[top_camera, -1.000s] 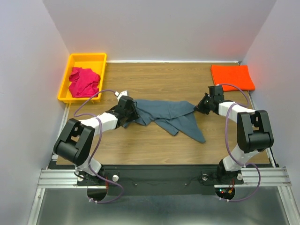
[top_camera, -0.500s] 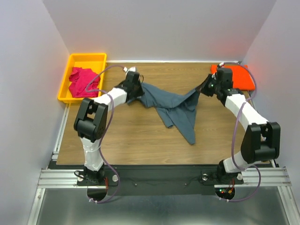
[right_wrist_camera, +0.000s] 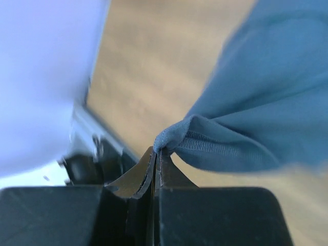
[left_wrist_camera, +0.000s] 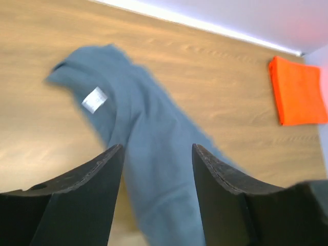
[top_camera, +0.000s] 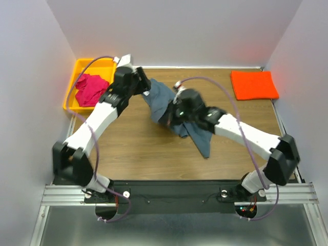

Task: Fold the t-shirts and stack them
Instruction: Flatten the tshirt out

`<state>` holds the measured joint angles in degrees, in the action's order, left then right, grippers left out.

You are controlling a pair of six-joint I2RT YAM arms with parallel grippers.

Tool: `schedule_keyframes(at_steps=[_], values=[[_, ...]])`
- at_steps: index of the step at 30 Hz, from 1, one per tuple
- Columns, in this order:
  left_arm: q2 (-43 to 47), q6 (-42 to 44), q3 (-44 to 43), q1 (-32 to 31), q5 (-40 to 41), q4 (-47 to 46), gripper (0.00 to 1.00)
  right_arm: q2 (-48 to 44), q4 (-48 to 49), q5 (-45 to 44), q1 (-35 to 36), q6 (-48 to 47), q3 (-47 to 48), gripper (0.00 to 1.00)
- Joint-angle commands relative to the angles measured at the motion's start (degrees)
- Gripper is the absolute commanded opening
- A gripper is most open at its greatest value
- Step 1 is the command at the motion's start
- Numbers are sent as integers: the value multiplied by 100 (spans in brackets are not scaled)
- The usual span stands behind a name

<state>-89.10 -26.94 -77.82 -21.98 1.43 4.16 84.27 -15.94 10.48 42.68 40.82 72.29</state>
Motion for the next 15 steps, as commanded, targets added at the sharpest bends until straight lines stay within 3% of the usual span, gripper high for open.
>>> schedule_keyframes(at_steps=[1,3,7,11,15], values=[[1803,171,1431,167,742,250,73,684,65,-653,1125,593,145,1],[2348,145,1880,176,911,496,76,1027,91,-644,1479,638,293,1],[3371,-39,2692,168,675,1042,79,1347,83,-292,1823,638,366,28],[4005,-461,3316,159,236,1385,81,680,13,-1021,1797,577,-144,61],[4226,-900,3957,62,-352,1447,82,-129,-338,-1697,1543,532,-1003,67]])
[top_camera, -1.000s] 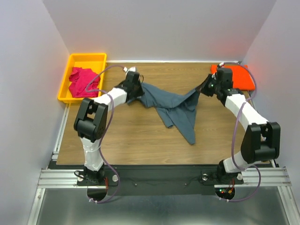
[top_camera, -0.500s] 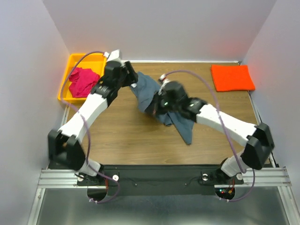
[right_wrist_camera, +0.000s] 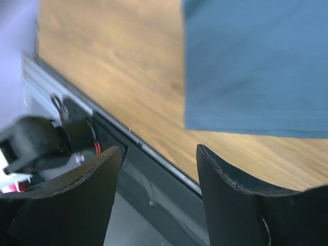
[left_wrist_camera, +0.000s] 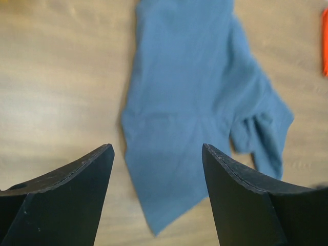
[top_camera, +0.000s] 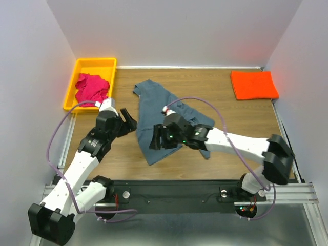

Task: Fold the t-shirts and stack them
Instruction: Flatten the tshirt out

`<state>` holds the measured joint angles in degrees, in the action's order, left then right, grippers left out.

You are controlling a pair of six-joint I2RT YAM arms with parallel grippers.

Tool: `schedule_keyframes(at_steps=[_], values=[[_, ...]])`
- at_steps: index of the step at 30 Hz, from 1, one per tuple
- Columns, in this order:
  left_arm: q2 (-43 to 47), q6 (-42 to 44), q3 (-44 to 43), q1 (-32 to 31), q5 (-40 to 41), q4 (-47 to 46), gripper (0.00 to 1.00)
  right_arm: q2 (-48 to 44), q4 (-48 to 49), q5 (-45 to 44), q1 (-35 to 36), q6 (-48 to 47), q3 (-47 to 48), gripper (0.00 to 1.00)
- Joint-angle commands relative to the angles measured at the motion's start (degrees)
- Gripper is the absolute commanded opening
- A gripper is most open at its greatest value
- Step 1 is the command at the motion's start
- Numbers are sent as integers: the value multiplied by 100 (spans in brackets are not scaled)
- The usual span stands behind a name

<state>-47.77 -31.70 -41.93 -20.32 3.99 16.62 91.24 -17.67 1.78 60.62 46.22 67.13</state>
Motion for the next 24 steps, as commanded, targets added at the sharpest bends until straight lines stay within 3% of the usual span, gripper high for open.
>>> schedule_keyframes(at_steps=[1,5,11,19,24], values=[[49,-590,431,-226,-679,245,81,-1141,-219,-881,-435,-7,-639,67],[-354,-994,563,-822,-540,385,81,-1914,-491,-1101,-989,-16,-1377,68],[-1137,-1426,370,-1720,93,807,71,-2707,-711,-1312,-1675,-165,-1897,68],[-2683,-1496,-306,-2581,700,1634,62,-3068,-852,-1505,-1922,-446,-2002,71],[-2948,-1558,-333,-2706,709,1555,61,-3235,-887,-1540,-1984,-482,-2125,71]])
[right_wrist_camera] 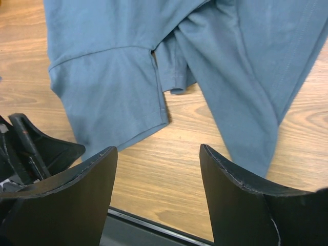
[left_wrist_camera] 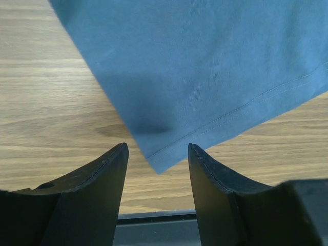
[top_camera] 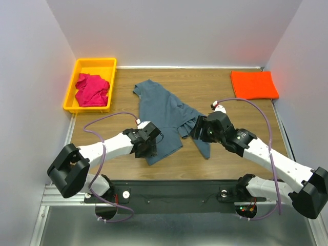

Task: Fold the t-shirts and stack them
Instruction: Flatten the tshirt out

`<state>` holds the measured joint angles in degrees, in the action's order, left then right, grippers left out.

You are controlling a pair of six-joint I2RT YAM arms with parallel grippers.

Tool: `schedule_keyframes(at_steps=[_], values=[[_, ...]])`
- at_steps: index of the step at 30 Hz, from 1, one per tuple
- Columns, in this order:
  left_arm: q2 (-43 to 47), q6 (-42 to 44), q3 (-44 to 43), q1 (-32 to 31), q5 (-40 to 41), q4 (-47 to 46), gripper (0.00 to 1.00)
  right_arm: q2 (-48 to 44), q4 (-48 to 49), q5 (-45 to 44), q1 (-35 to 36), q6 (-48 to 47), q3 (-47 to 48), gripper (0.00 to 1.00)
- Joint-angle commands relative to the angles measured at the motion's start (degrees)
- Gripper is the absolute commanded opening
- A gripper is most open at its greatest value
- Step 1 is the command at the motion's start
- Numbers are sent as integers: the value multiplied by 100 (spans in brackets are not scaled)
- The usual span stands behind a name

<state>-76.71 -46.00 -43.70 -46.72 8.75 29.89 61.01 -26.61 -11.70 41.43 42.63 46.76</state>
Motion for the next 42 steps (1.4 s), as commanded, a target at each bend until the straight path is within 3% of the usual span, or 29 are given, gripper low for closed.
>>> schedule_keyframes(at_steps=[1,13,16,19,21,22,32,42], values=[[-81,-120,-139,-65,180,176,61,-230,7,-201,-74,-106,-115,71],[-784,143,-16,-92,-198,-132,61,-187,-20,-288,-170,-141,-282,72],[-1012,214,46,-83,-277,-203,50,-143,-55,-376,-205,-194,-352,72],[-1092,275,72,-83,-295,-220,27,-90,-125,-368,-459,-220,-492,72],[-996,284,55,-83,-234,-203,5,-55,-160,-324,-618,-238,-589,72],[-926,310,46,-83,-173,-177,0,-46,-169,-315,-679,-247,-624,72],[242,557,-314,110,838,394,0,358,-178,150,-1216,-440,-809,63],[1157,1119,-1210,962,1076,913,0,1132,-151,863,-1260,-651,-792,53]])
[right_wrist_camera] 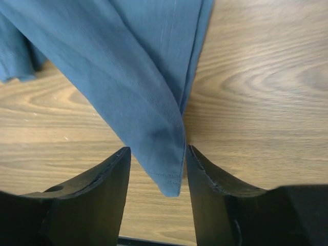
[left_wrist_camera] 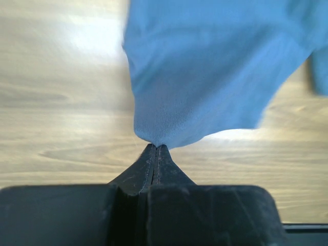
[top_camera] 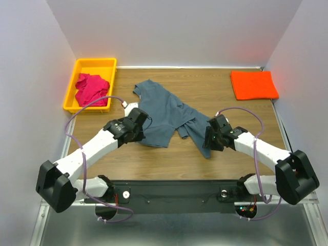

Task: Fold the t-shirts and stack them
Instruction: Flatten the tshirt out

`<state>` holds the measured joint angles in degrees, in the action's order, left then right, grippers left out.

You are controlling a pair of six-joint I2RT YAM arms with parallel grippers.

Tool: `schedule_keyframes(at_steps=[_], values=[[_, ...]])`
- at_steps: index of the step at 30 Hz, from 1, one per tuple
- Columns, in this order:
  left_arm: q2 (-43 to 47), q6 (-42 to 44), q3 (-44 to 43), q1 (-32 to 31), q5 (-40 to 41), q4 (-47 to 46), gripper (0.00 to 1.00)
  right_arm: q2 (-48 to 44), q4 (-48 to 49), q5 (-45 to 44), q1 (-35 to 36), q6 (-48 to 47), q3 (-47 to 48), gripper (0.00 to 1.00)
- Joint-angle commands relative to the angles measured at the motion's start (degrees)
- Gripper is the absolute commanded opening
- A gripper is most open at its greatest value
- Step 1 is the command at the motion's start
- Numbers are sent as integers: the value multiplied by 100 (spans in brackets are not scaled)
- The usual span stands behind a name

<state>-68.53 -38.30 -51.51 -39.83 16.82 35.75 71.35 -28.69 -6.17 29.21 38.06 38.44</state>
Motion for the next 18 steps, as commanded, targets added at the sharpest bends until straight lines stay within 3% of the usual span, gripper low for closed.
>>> schedule_keyframes(at_steps=[1,8,14,18], values=[[367,402,-491,370,252,389,0,124,56,371,-38,-194,24,51],[683,824,-949,915,269,644,0,344,56,486,-38,-255,-90,47],[789,1272,-1291,1539,313,758,0,327,47,389,-38,-326,-117,31],[745,1694,-1625,2337,226,741,0,256,21,257,-38,-317,-56,30]])
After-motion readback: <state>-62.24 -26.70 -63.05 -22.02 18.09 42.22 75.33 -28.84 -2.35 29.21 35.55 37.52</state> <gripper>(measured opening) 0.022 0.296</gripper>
